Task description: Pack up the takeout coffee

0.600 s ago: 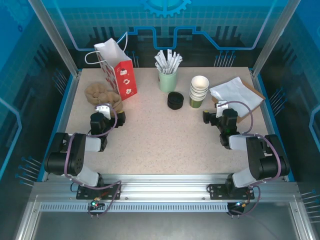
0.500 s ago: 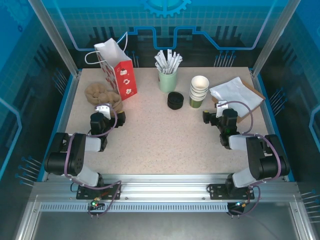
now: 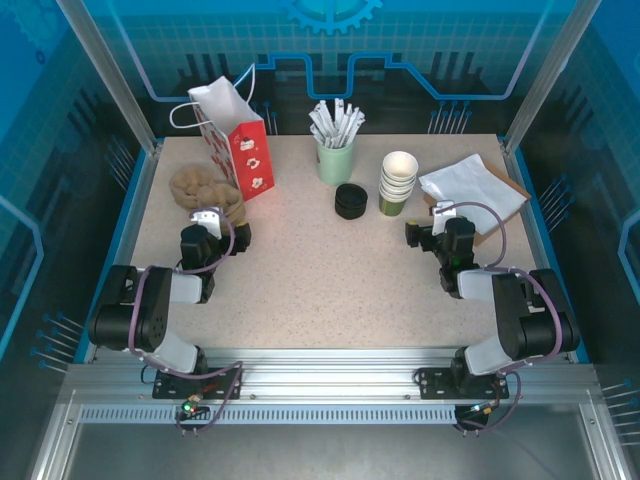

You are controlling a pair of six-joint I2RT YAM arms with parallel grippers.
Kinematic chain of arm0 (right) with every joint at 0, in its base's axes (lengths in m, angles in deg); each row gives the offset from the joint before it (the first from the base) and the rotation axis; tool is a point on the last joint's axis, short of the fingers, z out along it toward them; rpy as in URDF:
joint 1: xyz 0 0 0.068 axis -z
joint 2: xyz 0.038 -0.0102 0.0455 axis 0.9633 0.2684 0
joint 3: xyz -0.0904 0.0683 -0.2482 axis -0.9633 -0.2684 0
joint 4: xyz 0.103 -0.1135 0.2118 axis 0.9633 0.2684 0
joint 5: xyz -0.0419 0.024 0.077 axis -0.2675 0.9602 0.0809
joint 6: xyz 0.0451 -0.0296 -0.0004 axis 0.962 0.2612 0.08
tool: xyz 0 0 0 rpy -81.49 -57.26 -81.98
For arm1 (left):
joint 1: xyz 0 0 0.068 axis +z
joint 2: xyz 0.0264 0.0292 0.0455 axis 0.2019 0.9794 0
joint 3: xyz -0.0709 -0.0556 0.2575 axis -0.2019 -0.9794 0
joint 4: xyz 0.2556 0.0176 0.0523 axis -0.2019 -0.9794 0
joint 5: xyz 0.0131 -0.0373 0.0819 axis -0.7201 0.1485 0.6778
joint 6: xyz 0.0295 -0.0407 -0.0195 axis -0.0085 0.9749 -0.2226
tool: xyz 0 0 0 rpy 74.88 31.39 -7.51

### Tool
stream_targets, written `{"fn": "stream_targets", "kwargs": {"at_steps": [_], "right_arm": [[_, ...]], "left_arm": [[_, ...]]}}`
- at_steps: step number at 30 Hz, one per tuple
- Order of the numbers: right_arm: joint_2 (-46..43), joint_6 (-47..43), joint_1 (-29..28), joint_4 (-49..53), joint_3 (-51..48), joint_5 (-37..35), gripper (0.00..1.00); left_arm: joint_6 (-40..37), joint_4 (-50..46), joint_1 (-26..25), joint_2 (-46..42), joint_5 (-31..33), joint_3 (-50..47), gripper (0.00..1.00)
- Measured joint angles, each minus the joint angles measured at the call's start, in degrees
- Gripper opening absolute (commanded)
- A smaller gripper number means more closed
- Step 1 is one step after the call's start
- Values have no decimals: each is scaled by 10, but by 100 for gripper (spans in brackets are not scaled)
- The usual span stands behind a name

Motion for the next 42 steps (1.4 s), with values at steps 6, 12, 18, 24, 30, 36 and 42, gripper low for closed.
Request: {"fn": "stream_targets", "kwargs": {"at_steps": [6,12,18,24,30,36,42], "right_arm": [[0,0,0,0,0,0,100],[0,0,0,0,0,0,100],[-68,15,0,103,17,-42,100],[-231,100,11,285,110,-74,96],[-218,133,-35,464,285,-70,87],[-115,130,-53,632,461,-45,82],[-12,127,-53,748,597,-30,79]], "left_arm": [[0,0,0,0,0,0,99],[0,-1,0,-1,0,0,99],[17,-85,0,-106,36,0,99],[132,-249,0,-287,53,41,99],[216,-362,-64,-337,-18,106,98],[206,-447,-196,-252,-80,239,97],[182,-489,-264,-130,-110,361,96]]}}
